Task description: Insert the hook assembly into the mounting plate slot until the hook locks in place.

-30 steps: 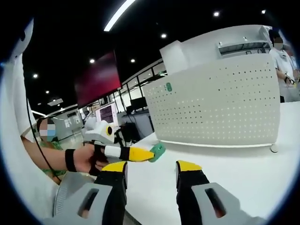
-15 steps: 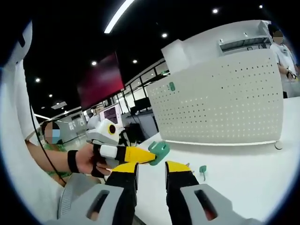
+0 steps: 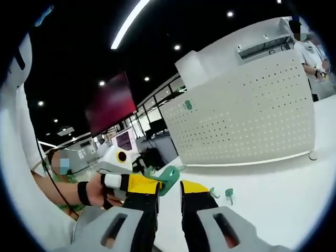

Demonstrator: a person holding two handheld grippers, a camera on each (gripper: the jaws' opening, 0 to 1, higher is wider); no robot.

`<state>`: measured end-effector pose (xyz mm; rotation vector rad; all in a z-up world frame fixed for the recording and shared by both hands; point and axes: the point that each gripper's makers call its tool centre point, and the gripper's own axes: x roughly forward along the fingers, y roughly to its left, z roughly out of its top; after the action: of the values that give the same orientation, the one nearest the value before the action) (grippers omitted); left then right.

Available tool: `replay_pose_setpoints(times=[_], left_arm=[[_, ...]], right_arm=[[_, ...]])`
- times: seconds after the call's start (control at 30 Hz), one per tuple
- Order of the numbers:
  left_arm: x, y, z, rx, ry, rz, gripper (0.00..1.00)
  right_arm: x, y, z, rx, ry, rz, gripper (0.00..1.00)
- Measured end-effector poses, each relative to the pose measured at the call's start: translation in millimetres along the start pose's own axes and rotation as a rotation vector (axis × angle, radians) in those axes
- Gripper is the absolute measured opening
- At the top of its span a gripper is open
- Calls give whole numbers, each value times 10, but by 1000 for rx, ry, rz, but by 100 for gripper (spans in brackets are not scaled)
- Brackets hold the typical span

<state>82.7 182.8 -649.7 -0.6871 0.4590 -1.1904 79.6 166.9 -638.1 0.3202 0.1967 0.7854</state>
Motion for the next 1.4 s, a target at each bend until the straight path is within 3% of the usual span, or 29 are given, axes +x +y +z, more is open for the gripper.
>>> replay_pose_setpoints(times=[0.17, 0.33, 0.83, 0.9, 1.13, 1.2, 1.3, 1.4], left_arm=[[9, -77, 9, -32, -8, -48, 4], [0, -158, 39, -91, -30, -115, 4], [9, -180, 12, -117, -19, -142, 5], [17, -137, 2, -68, -14, -107, 7], [17, -118, 8, -2, -17, -79, 9], [23, -87, 4, 65, -7, -36, 9], [26, -43, -40, 230, 47, 33, 8], [43, -82, -56, 258, 73, 58, 10]], right_arm=[[-24, 30, 36, 69, -25, 22, 14], [-44, 69, 74, 159, -58, 59, 6], [-40, 110, 100, 257, -73, 96, 2], [-34, 131, 83, 297, -68, 103, 0], [-29, 96, 86, 283, -68, 80, 0], [-35, 63, 87, 266, -69, 58, 0], [-64, -17, 100, 256, -84, 15, 0], [-78, -73, 88, 245, -79, -10, 0]])
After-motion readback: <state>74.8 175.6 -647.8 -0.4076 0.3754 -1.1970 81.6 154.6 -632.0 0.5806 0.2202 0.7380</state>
